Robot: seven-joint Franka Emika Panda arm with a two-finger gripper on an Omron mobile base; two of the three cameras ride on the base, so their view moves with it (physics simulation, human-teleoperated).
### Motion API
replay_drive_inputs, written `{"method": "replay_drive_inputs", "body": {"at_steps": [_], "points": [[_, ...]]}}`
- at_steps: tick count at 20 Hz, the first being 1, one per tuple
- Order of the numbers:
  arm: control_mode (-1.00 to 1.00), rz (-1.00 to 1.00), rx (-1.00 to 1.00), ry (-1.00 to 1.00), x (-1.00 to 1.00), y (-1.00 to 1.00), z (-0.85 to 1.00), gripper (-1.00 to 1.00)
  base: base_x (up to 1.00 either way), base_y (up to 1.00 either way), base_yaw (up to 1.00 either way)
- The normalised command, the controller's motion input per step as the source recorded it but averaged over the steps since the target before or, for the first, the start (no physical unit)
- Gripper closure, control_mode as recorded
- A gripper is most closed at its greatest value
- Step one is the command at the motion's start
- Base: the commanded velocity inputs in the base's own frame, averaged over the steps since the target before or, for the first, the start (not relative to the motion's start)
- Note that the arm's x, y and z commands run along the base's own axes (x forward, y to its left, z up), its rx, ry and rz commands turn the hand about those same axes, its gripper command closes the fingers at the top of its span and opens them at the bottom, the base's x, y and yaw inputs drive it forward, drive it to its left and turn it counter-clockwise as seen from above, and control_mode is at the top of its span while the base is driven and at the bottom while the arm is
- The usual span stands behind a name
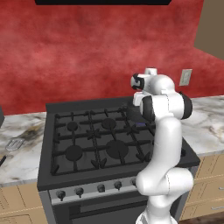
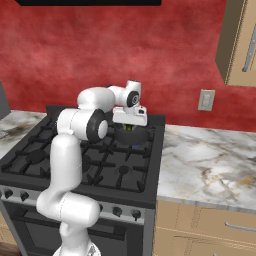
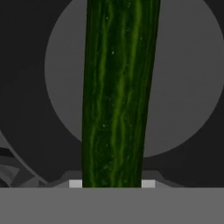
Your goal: Put the cucumber and eggplant in the pot. Retrieve the spatula and lightly stir the vegetables in the pot.
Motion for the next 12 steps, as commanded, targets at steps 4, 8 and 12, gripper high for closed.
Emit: {"method": "replay_drive_inputs", "body": {"at_steps": [4,8,12], "points": [[-1.00,0.00,0.00,0.00,0.00,0.00,0.00,1.00,0.00,0.00,0.00],[-1.00,0.00,0.00,0.00,0.00,0.00,0.00,-1.00,0.00,0.00,0.00],[-1.00,0.00,0.00,0.00,0.01,0.00,0.00,-1.00,0.00,0.00,0.00]]}}
